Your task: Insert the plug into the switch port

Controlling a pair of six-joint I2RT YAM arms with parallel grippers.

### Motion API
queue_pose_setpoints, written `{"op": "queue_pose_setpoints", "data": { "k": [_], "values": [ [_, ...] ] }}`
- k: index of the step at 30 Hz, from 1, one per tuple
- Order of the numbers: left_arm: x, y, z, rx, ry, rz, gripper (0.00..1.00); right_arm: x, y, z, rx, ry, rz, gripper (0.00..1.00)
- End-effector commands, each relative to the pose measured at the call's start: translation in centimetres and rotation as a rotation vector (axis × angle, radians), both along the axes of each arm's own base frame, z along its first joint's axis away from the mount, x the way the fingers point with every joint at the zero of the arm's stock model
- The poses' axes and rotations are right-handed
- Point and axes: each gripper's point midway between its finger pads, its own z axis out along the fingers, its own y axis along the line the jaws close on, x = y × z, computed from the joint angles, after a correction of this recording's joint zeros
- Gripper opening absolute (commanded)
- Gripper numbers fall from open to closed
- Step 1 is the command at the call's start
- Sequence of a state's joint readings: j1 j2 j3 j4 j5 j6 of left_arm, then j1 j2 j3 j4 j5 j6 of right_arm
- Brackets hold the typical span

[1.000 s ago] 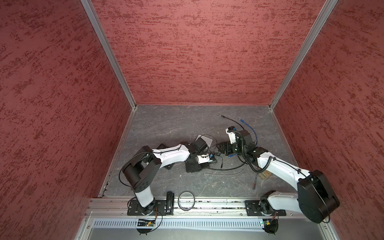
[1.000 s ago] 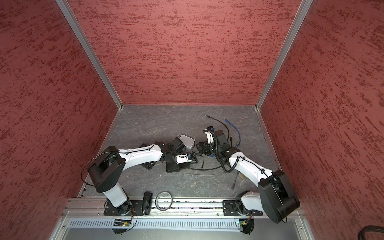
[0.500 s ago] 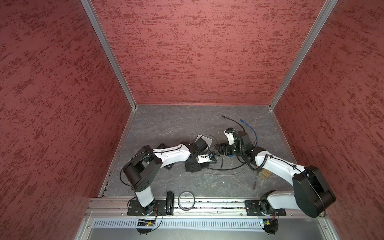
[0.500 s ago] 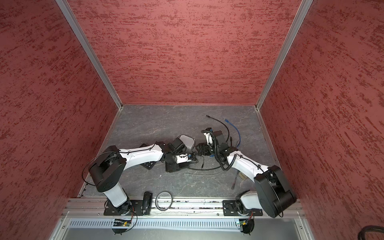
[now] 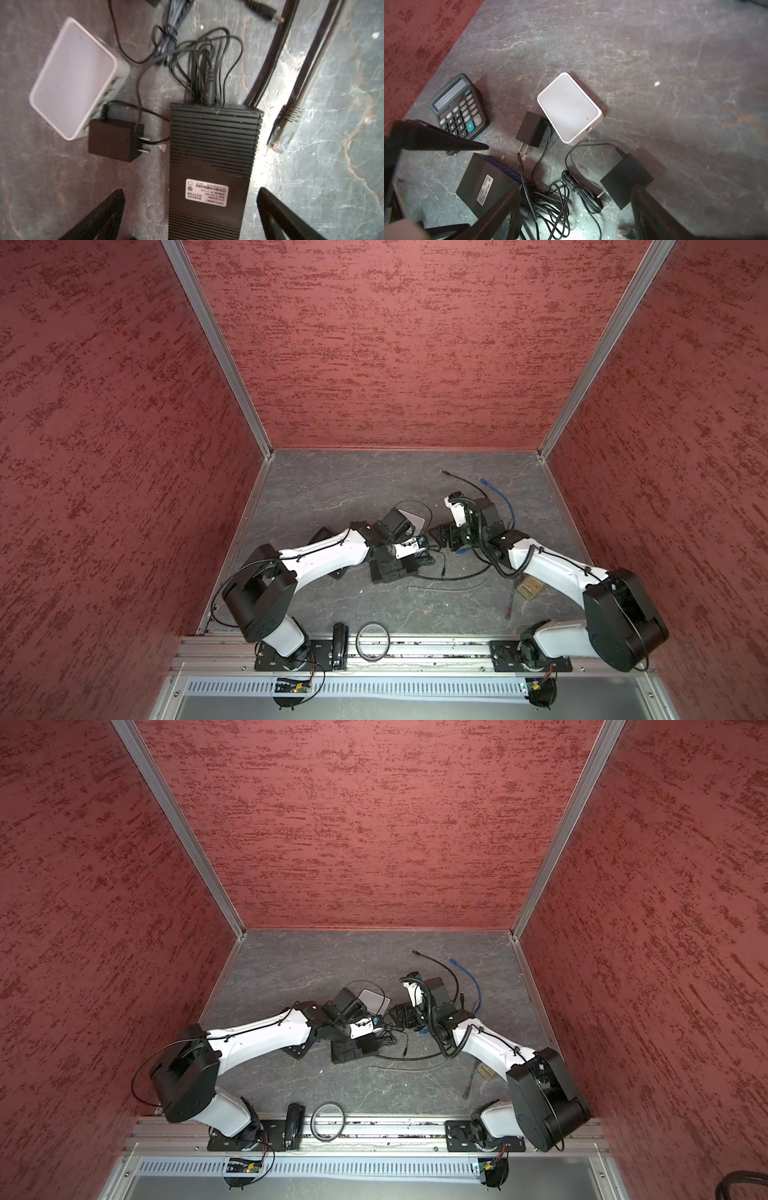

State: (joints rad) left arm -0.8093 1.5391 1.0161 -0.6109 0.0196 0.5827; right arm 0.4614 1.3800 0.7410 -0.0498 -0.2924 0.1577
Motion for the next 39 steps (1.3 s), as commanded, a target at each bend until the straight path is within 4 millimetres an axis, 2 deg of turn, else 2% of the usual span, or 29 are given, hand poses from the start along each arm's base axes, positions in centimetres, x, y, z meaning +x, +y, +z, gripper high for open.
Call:
{"op": "queue_pose_setpoints", "data": {
  "k": [1, 5, 9, 12, 17, 22, 23, 30, 33, 39],
  "values": [
    [0.7, -0.3, 2.6, -0.12, -0.055, 0.073, 1.0, 0.3, 0.7, 2.9, -0.016, -0.124, 0.099, 0.83],
    [2.0, 0.9, 5.3, -0.269, -0.105, 0.259, 1.0, -1.1, 1.2, 4.2, -0.017, -0.176, 0.195, 0.77],
    [2.5, 1.6, 8.2, -0.501, -0.109, 0.452, 1.0, -1.8, 1.8, 3.5, -0.069, -0.171, 0.262, 0.74],
    [2.2, 2.6, 9.2, -0.62, -0.094, 0.576, 1.0, -2.8, 3.0, 2.9, -0.092, -0.176, 0.335, 0.74],
    [2.7, 6.8, 8.8, -0.683, -0.03, 0.877, 1.0, -5.2, 5.6, 1.4, -0.185, -0.219, 0.519, 0.73],
    [3.3, 9.7, 8.0, -0.681, 0.05, 1.088, 1.0, -6.3, 7.6, 0.5, -0.245, -0.205, 0.623, 0.76],
    [3.3, 10.0, 8.0, -0.682, 0.059, 1.111, 1.0, -6.5, 8.0, -0.7, -0.271, -0.177, 0.647, 0.76],
    [3.7, 11.5, 7.6, -0.751, 0.091, 1.197, 1.0, -7.3, 9.6, -3.9, -0.447, -0.191, 0.767, 0.81],
    [3.8, 12.5, 7.4, -0.785, 0.096, 1.241, 1.0, -8.0, 10.1, -4.2, -0.459, -0.194, 0.833, 0.81],
    [3.7, 13.4, 6.8, -0.832, 0.129, 1.27, 1.0, -7.9, 10.7, -4.6, -0.5, -0.193, 0.9, 0.82]
  ]
}}
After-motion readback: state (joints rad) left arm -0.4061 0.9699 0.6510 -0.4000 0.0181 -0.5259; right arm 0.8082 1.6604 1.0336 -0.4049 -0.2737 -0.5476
